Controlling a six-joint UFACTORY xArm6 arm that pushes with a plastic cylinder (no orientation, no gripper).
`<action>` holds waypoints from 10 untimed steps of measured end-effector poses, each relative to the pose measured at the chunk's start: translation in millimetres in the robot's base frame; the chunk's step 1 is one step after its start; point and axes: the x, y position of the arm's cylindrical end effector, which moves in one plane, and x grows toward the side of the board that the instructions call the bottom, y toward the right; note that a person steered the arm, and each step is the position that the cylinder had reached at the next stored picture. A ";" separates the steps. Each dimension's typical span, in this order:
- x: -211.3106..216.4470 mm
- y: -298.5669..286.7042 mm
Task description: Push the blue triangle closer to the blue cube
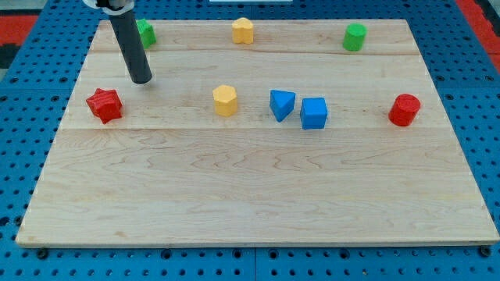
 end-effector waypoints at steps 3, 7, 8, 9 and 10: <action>0.0 29.4; -6.2 119.0; -6.0 146.5; 11.3 199.1; 40.1 194.8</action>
